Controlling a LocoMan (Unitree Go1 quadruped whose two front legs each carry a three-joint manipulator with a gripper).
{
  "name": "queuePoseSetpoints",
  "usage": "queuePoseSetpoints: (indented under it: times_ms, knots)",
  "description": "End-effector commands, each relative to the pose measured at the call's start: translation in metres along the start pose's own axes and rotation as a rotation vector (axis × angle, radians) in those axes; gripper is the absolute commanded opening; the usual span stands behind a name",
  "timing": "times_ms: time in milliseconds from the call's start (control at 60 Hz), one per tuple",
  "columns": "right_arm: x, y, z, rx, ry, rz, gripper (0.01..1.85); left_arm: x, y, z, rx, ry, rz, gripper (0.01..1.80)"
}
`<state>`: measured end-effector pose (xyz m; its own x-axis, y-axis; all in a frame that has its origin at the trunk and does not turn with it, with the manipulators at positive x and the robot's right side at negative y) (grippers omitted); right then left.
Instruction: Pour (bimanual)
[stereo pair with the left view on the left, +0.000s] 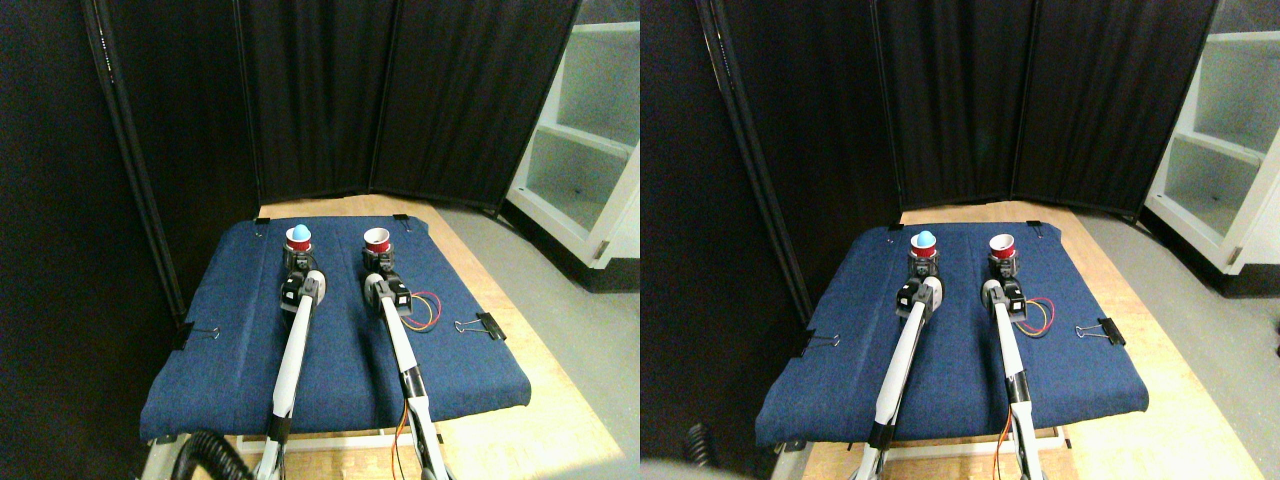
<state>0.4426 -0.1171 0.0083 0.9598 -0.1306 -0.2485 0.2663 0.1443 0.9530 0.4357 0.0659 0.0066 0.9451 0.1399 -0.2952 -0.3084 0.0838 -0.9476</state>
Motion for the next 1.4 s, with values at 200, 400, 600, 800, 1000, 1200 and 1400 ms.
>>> queuePoseSetpoints:
  times_ms: [200, 400, 600, 800, 1000, 1200, 1400]
  knots:
    - [0.004, -0.006, 0.003, 0.065, -0.044, 0.012, 0.33, 0.006, 0.005, -0.008, -0.014, 0.001, -0.002, 0.33]
    - [0.008, -0.013, 0.001, 0.066, -0.054, 0.007, 0.33, 0.006, 0.014, -0.007, -0.011, 0.002, 0.016, 0.33]
    - [0.008, -0.017, -0.001, 0.049, -0.055, -0.001, 0.33, 0.012, 0.029, -0.006, -0.019, -0.017, 0.047, 0.33]
    - [0.008, -0.019, -0.002, 0.046, -0.052, -0.004, 0.33, 0.014, 0.043, -0.005, -0.019, -0.038, 0.064, 0.33]
    - [0.006, -0.02, -0.002, 0.026, -0.066, -0.018, 0.33, 0.013, 0.05, -0.005, -0.028, -0.061, 0.081, 0.33]
    - [0.006, -0.026, 0.001, 0.026, -0.045, -0.028, 0.33, 0.015, 0.059, -0.003, -0.03, -0.083, 0.107, 0.33]
    - [0.006, -0.035, 0.002, 0.004, -0.053, -0.049, 0.33, 0.015, 0.069, -0.001, -0.023, -0.128, 0.127, 0.33]
